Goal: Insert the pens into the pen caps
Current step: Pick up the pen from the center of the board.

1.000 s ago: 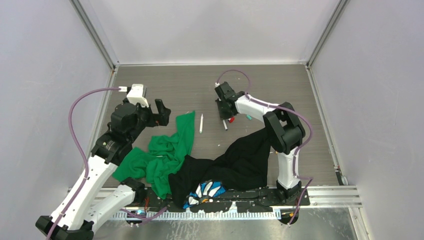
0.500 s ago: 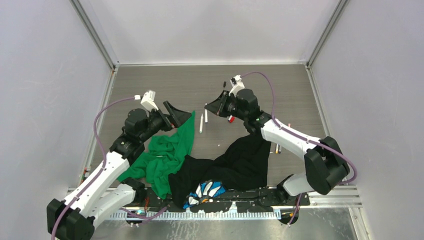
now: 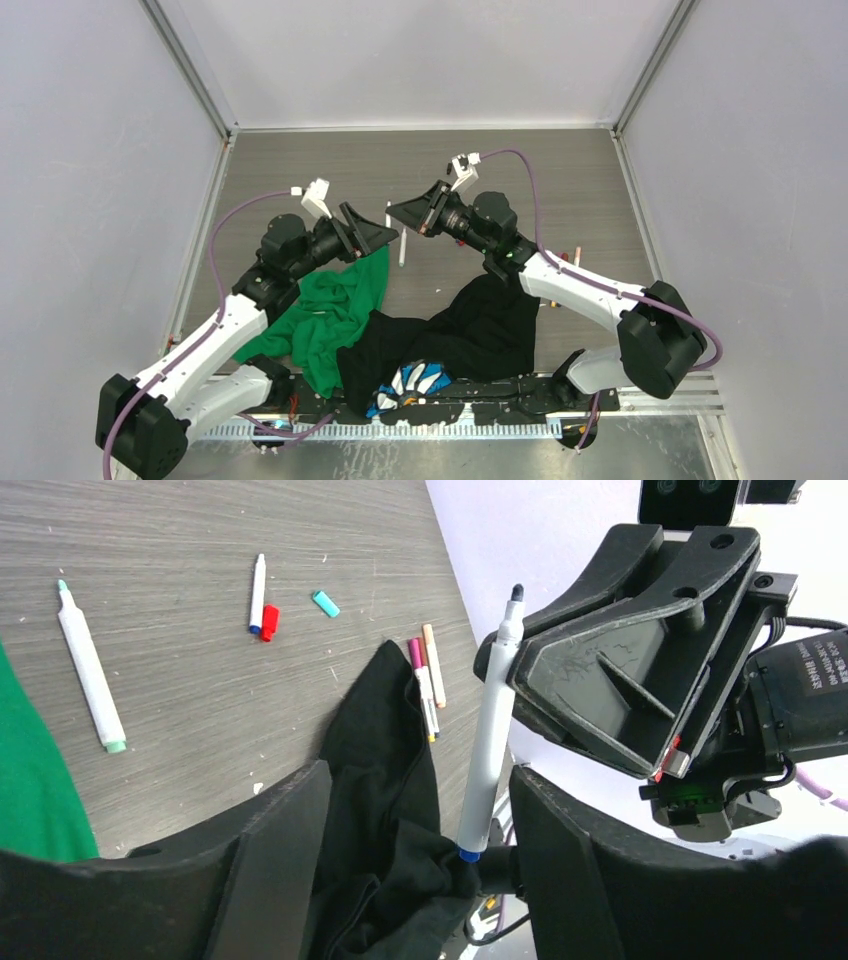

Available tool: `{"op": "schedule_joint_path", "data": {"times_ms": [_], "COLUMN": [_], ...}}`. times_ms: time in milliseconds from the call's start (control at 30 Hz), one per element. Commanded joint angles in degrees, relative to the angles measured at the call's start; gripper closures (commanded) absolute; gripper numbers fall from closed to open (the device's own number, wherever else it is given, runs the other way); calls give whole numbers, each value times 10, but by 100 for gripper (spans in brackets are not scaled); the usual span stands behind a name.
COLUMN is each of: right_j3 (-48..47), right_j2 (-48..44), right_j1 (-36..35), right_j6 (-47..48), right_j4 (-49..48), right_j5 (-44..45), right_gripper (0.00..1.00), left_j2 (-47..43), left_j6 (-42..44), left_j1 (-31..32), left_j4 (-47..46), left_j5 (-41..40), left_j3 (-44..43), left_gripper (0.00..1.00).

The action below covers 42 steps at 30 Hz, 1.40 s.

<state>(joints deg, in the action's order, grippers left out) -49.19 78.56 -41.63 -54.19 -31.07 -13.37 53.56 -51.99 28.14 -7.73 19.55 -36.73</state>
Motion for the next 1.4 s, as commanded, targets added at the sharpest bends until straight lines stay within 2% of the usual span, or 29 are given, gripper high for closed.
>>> {"op": "schedule_joint_path", "data": {"times_ms": [0,300,500,600,667,733,800,867,967,1133,1233,1367], "right_j3": [-11,-11,-6,-25,-53,-76,-86,-84,-71,-33,-45,-88], "right_j2": [-16,-12,-18,-35,-45,-53,-58,-60,-53,-18,28,94], "right_j1": [-8,-20,-24,-25,-24,-22,-15,-1,40,126,135,135], "right_j6": [-10,-10,7,59,108,154,190,213,220,217,236,257], "right_j4": [-49,-50,-33,39,128,216,286,343,394,413,432,459], "right_j5": [8,7,18,42,71,122,160,192,199,169,187,216], "right_gripper": [99,99,99,98,78,54,43,38,36,44,49,54], "left_j2": [3,17,23,15,7,0,-4,-10,-16,-64,-85,-91], "left_j6": [-11,-9,3,24,49,83,130,185,284,380,401,408], "left_j1": [4,3,3,2,-6,-30,-70,-98,-100,-100,-100,-100], "left_j4": [-44,-45,-27,9,50,122,188,244,325,319,318,328], "left_j5": [8,8,13,7,6,13,30,24,-37,-135,-173,-181], "left_j3": [-13,-25,-35,-53,-73,-103,-139,-176,-232,-213,-188,-180], "left_gripper": [36,63,98,100,100,100,100,100,100,100,100,100]}}
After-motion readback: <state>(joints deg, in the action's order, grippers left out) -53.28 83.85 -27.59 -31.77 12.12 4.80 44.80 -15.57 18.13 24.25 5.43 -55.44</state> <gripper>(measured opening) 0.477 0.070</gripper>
